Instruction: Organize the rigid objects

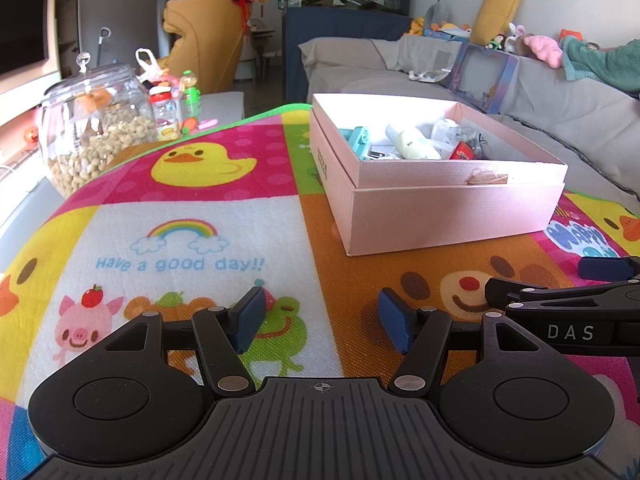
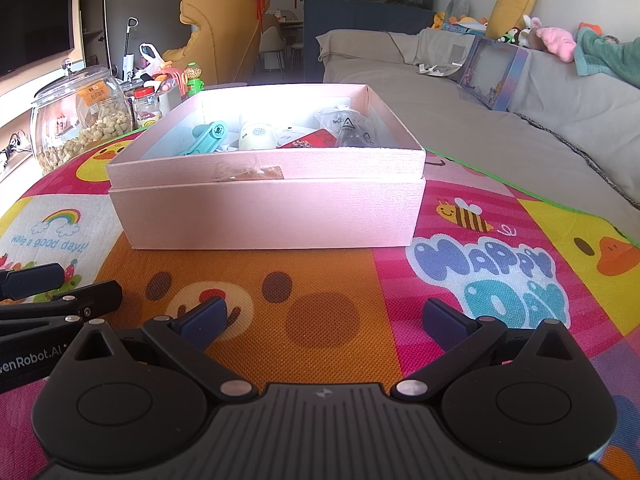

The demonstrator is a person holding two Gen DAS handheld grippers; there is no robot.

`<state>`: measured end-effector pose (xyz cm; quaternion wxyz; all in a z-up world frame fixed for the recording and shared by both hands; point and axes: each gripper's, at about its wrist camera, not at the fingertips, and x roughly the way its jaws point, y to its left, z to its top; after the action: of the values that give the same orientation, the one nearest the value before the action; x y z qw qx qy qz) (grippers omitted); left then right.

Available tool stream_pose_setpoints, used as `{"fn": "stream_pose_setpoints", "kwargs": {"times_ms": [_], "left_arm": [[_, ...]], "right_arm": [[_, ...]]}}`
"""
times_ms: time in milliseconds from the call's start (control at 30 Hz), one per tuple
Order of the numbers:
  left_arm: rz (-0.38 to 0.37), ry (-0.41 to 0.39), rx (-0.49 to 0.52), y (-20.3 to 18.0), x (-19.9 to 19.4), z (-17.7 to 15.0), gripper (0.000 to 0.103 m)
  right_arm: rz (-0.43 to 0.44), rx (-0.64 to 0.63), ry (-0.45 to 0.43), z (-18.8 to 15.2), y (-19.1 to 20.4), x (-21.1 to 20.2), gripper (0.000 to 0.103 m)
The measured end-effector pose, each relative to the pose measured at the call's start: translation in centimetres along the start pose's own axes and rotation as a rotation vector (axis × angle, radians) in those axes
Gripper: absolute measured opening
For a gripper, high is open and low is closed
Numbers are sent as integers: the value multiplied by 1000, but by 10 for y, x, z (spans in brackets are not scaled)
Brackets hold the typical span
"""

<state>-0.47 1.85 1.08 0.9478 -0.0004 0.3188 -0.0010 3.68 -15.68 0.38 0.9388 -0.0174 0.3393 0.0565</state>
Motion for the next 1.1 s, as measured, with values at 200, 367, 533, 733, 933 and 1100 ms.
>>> {"fn": "stream_pose_setpoints", "kwargs": {"times_ms": [200, 367, 533, 733, 933, 1100], "left_arm": [[-1, 0, -1, 1, 0, 0, 67], [0, 0, -1, 0, 0, 0, 67], [2, 1, 3, 0, 0, 0, 68], [2, 1, 2, 0, 1, 0, 68], [-3, 1, -4, 0, 1, 0, 68], [-4, 1, -6, 1, 1, 0, 68]], "right_arm": [[0, 0, 0, 0, 0, 0, 103], [0, 0, 0, 0, 0, 0, 103], [0, 0, 0, 0, 0, 0, 103], [0, 0, 0, 0, 0, 0, 103], [0, 0, 0, 0, 0, 0, 103], [0, 0, 0, 0, 0, 0, 103]]}}
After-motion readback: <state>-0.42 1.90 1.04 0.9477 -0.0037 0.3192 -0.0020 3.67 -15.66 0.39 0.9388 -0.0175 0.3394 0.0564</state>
